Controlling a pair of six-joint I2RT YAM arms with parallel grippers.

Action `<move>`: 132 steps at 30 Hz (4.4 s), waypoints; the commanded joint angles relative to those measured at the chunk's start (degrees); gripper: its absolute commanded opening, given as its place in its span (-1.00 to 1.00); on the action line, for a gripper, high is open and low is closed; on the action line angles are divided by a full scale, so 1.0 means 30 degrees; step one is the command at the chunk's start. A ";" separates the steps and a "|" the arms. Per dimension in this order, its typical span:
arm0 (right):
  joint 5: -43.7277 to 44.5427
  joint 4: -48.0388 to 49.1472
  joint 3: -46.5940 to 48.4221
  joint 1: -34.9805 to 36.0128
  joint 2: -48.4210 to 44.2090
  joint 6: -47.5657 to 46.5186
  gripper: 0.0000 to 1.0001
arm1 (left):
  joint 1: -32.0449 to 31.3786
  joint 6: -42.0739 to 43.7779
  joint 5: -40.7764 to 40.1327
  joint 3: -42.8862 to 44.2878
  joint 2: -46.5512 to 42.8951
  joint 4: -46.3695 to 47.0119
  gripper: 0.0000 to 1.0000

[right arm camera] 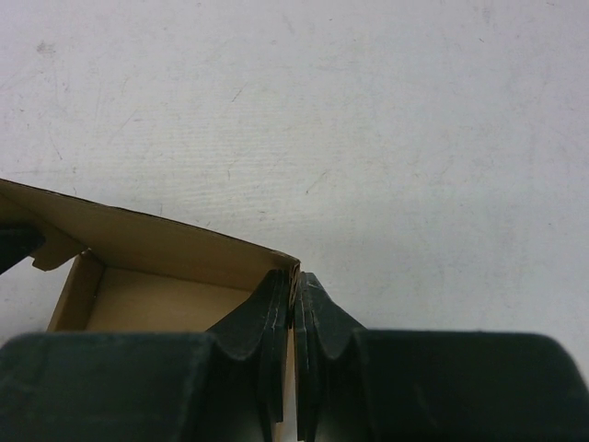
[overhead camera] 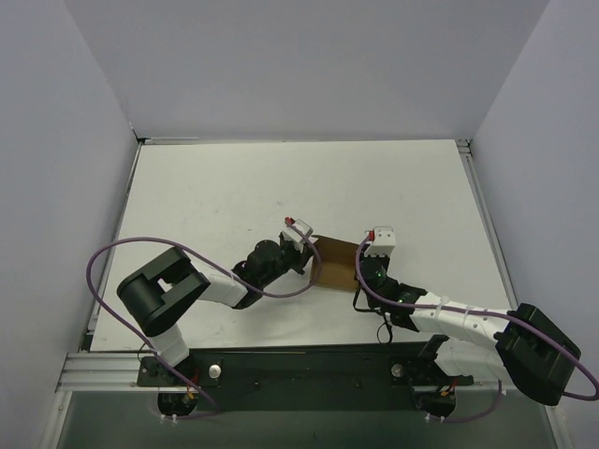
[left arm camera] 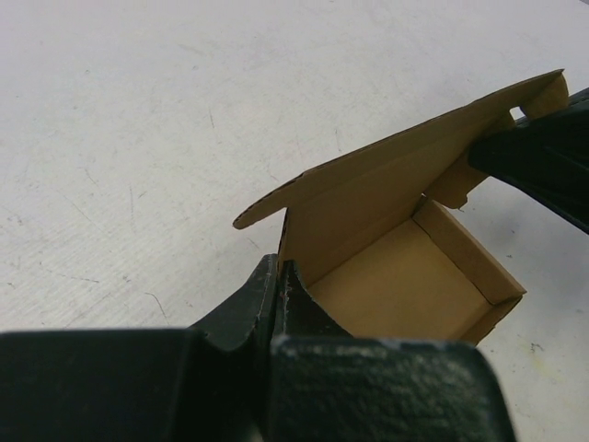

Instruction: Fold the paper box

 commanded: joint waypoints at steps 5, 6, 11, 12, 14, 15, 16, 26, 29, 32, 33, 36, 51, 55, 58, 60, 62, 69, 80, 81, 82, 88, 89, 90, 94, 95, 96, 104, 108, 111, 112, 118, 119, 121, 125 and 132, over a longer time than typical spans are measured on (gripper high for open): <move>-0.3423 0.3692 0.1451 0.0135 -0.0212 0.0470 -1.00 | -0.0867 -0.0750 0.3704 0.0582 -0.0270 0.2935 -1.00; -0.4035 0.3959 0.1363 0.0076 -0.0038 0.0441 -1.00 | -0.0867 -0.0867 0.3852 0.0582 -0.0183 0.3052 -1.00; -0.5182 0.4809 0.1041 -0.0041 0.0373 0.0500 -1.00 | -0.1013 -0.1161 0.4205 0.0289 0.0256 0.3841 -1.00; -0.5473 0.4840 0.0982 -0.0071 0.0374 0.0529 -1.00 | -0.1013 -0.1248 0.4234 0.0144 0.0316 0.4018 -1.00; -0.5651 0.4928 0.0836 -0.0100 0.0607 0.0733 -1.00 | -0.1072 -0.1337 0.4293 -0.0004 0.0491 0.4312 -1.00; -0.5739 0.4928 0.0777 -0.0071 0.0725 0.0763 -1.00 | -0.1072 -0.1366 0.4293 -0.0033 0.0521 0.4342 -1.00; -0.5827 0.4928 0.0689 -0.0100 0.0784 0.0792 -1.00 | -0.1043 -0.1366 0.4235 -0.0034 0.0521 0.4342 -1.00; -0.4485 0.3204 -0.0600 0.1097 -0.0181 0.0939 -1.00 | -0.1043 -0.1103 0.3883 -0.0356 0.0199 0.4225 -1.00; -0.3577 0.2294 -0.0893 0.1802 -0.0592 0.0881 -1.00 | -0.1072 -0.1103 0.3825 -0.0239 0.0111 0.3963 -1.00; -0.2726 0.1444 -0.1157 0.2476 -0.1089 0.0851 -1.00 | -0.1043 -0.1132 0.3707 0.0083 -0.0093 0.3173 -1.00; -0.2490 0.1210 -0.1158 0.2652 -0.1148 0.0938 -1.00 | -0.1043 -0.1132 0.3707 0.0287 -0.0181 0.2997 -1.00; -0.1933 0.0448 -0.1274 0.3063 -0.1179 0.1318 -1.00 | -0.1072 -0.1103 0.3678 0.0405 -0.0386 0.2556 -1.00; 0.2199 -0.3302 -0.0075 0.3826 -0.0885 0.3755 -1.00 | -0.1013 -0.1308 0.3445 -0.0121 -0.1967 0.1123 -0.05; 0.1995 -0.2866 -0.0190 0.3826 -0.1792 0.2728 -1.00 | -0.0838 -0.1074 0.2684 -0.0677 -0.3723 -0.0167 0.35; 0.1586 -0.2544 -0.0278 0.3855 -0.2028 0.1881 -1.00 | -0.0604 -0.1161 0.1922 -0.1292 -0.4926 -0.1543 0.48; 0.1409 -0.2309 -0.0308 0.3855 -0.2028 0.1730 -1.00 | -0.0487 -0.1220 0.2007 -0.1498 -0.5191 -0.2245 0.49; 0.1320 -0.2220 -0.0308 0.3855 -0.1999 0.1642 -1.00 | -0.0486 -0.1249 0.1979 -0.1411 -0.5163 -0.2978 0.47; 0.1467 -0.2572 0.0161 0.3884 -0.1882 0.1467 -1.00 | -0.0574 -0.2419 0.0631 -0.2141 -0.6154 -0.5238 0.57; 0.1585 -0.2719 0.0395 0.4001 -0.1647 0.1349 -1.00 | -0.0632 -0.3975 -0.1596 -0.3286 -0.7918 -0.6791 0.65; 0.1555 -0.2660 0.0366 0.4001 -0.1618 0.1320 -1.00 | -0.0632 -0.3655 -0.1567 -0.3112 -0.7539 -0.6732 0.61; 0.1555 -0.2631 0.0366 0.4001 -0.1589 0.1291 -1.00 | -0.0603 -0.3506 -0.1508 -0.2936 -0.7361 -0.6790 0.59; 0.1380 -0.2660 0.0454 0.4031 -0.1618 0.1203 -1.00 | -0.0398 -0.2949 -0.0747 -0.1150 -0.4990 -0.7375 0.26; 0.1408 -0.2660 0.0454 0.4031 -0.1618 0.1232 -1.00 | -0.0340 -0.2919 -0.0746 -0.1002 -0.4726 -0.7405 0.22; 0.1379 -0.2631 0.0454 0.4060 -0.1618 0.1232 -1.00 | -0.0339 -0.2832 -0.0746 -0.0884 -0.4288 -0.7377 0.18; 0.1379 -0.2718 0.0483 0.4089 -0.1618 0.1232 -1.00 | -0.0165 -0.2685 -0.0980 -0.0270 -0.3640 -0.7259 0.05; 0.1379 -0.2747 0.0483 0.4118 -0.1647 0.1203 -1.00 | -0.0135 -0.2569 -0.0951 -0.0152 -0.3465 -0.7317 0.01; 0.1408 -0.2748 0.0483 0.4119 -0.1647 0.1232 -1.00 | -0.0076 -0.2509 -0.0980 -0.0064 -0.3347 -0.7347 -0.01; 0.1380 -0.2836 0.0483 0.4090 -0.1618 0.1232 -1.00 | -0.0046 -0.2245 -0.1507 0.0405 -0.2615 -0.8313 -0.22; 0.1321 -0.2806 0.0658 0.4119 -0.1413 0.1262 -1.00 | -0.0075 -0.2187 -0.1537 0.0406 -0.2467 -0.8372 -0.32; 0.1262 -0.2806 0.0746 0.4090 -0.1441 0.1233 -1.00 | -0.0076 -0.2187 -0.1392 0.0464 -0.2292 -0.8431 -0.33; 0.1291 -0.2806 0.0805 0.4089 -0.1384 0.1145 -1.00 | -0.0105 -0.2245 -0.1362 0.0435 -0.2233 -0.8460 -0.35; 0.1320 -0.2952 0.1564 0.4089 -0.1150 0.1232 -1.00 | -0.0397 -0.2828 -0.1361 0.0435 -0.1853 -0.8343 -0.64; 0.1321 -0.3011 0.1712 0.4060 -0.1149 0.1551 -1.00 | -0.0485 -0.2976 -0.1564 0.0435 -0.1794 -0.8314 -0.65; 0.1438 -0.3333 0.2150 0.4060 -0.0916 0.1991 -1.00 | -0.0632 -0.3443 -0.1800 0.0464 -0.1619 -0.8139 -0.68; 0.1496 -0.3539 0.2649 0.3973 -0.0301 0.3279 -1.00 | -0.1129 -0.4441 -0.2005 0.0376 -0.1150 -0.7495 -0.72; 0.0736 -0.3043 0.2886 0.3505 0.1368 0.4248 -1.00 | -0.1891 -0.5233 -0.2006 0.0231 -0.0710 -0.6207 -0.74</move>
